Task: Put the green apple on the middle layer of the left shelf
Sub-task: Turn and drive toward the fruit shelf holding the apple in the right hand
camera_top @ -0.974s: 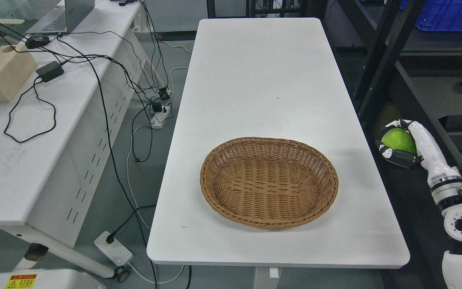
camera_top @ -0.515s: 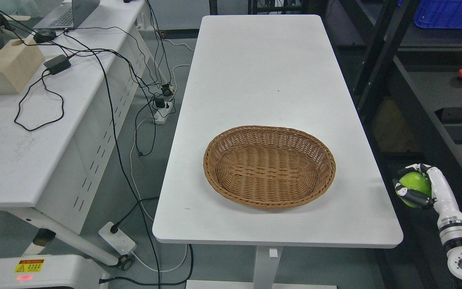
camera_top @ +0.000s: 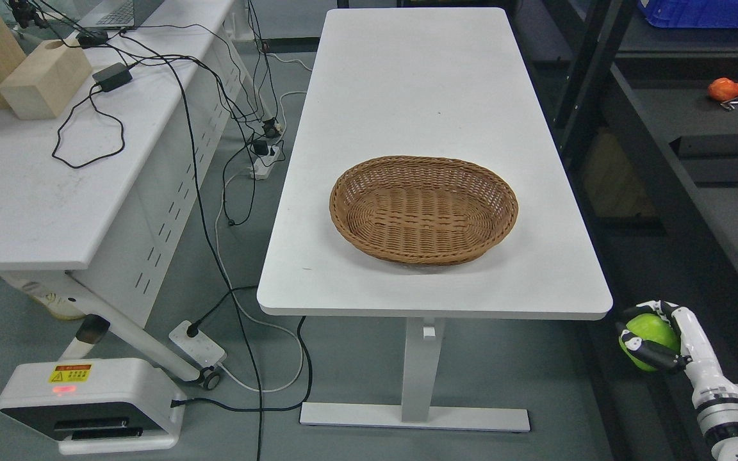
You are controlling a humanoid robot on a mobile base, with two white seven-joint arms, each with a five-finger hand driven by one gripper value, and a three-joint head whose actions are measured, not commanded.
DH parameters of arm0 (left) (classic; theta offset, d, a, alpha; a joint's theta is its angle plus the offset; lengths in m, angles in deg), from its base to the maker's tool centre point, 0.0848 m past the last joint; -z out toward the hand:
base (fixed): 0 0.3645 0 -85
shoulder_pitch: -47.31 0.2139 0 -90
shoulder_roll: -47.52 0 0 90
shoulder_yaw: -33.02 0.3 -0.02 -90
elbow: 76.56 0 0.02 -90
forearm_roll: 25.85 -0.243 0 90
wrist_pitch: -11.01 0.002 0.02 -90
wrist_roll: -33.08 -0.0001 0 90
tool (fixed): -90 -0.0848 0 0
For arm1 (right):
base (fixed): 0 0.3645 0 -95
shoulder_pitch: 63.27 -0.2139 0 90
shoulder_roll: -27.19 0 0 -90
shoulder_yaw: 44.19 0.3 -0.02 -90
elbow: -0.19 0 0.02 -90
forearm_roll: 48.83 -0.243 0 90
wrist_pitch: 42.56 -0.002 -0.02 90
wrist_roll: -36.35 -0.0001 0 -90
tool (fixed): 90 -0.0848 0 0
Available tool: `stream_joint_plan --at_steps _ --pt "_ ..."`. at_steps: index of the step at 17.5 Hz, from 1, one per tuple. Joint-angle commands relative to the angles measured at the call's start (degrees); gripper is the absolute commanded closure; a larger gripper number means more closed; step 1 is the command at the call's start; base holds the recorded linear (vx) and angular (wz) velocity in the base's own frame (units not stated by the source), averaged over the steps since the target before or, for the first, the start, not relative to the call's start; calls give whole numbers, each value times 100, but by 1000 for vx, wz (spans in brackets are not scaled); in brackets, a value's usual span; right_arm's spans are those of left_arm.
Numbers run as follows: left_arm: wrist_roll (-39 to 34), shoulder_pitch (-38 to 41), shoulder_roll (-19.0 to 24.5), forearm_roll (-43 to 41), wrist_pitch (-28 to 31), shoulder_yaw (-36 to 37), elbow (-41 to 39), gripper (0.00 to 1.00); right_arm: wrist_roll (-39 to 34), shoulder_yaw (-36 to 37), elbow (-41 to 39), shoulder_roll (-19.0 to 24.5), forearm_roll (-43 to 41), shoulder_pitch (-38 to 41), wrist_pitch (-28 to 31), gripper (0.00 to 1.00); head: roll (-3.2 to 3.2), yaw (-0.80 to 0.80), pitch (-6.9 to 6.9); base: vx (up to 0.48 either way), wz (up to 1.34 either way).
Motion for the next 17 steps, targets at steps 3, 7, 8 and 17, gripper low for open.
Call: stream_joint_plan --at_steps 3,7,8,17 --pt "6 -1 100 0 -6 0 -1 0 118 734 -327 266 -482 121 -2039 100 0 0 0 -197 -240" --pt "-3 -1 100 0 3 0 -1 0 496 805 -327 266 -500 305 -3307 100 0 0 0 -225 -280" --pt "6 -1 100 0 -6 0 -1 0 592 805 -335 266 -535 393 -3500 100 0 0 0 -266 -72" --pt "-3 -1 100 0 -6 0 -1 0 1049 358 -327 266 -1000 745 -3670 100 0 0 0 -270 145"
